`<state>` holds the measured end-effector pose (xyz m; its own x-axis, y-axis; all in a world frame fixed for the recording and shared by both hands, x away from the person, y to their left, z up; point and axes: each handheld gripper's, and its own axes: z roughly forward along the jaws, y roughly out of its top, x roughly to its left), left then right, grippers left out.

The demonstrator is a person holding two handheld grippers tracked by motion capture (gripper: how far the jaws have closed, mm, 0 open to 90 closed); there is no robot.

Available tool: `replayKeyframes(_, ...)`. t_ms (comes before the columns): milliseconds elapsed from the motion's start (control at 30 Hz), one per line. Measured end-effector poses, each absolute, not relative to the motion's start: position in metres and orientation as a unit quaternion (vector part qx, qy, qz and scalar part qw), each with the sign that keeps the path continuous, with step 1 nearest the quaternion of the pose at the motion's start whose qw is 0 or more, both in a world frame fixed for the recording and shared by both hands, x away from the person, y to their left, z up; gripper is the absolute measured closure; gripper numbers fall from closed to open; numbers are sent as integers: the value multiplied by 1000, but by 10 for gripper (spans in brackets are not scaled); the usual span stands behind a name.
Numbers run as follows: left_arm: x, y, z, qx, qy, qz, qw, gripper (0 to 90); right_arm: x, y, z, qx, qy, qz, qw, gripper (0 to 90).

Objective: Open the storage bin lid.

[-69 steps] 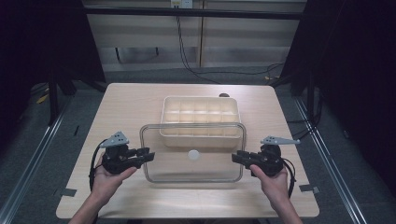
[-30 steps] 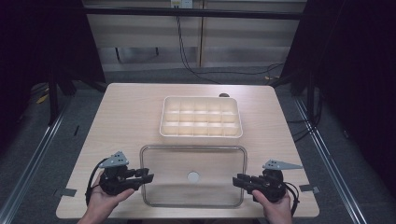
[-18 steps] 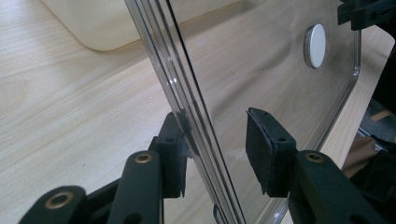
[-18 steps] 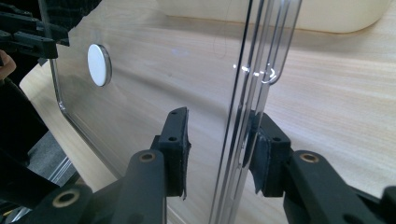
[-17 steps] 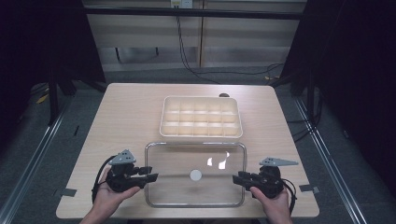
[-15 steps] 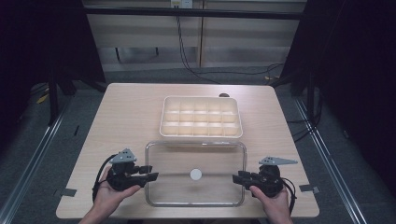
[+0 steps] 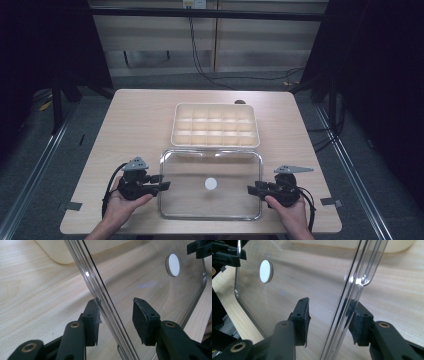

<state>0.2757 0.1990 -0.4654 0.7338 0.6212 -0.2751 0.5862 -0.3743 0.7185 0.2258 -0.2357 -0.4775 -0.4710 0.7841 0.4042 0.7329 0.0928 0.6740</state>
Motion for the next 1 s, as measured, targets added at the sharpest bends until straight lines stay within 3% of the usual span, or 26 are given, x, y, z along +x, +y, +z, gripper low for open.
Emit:
replayKeyframes(700,289,194,-482,834,385,-6,396,560,239,-230,-496,533,747,398,22,380)
replayKeyframes(1000,291,193,-487,834,393,-6,388,549,239,-225,-497,527,755,385,57,328)
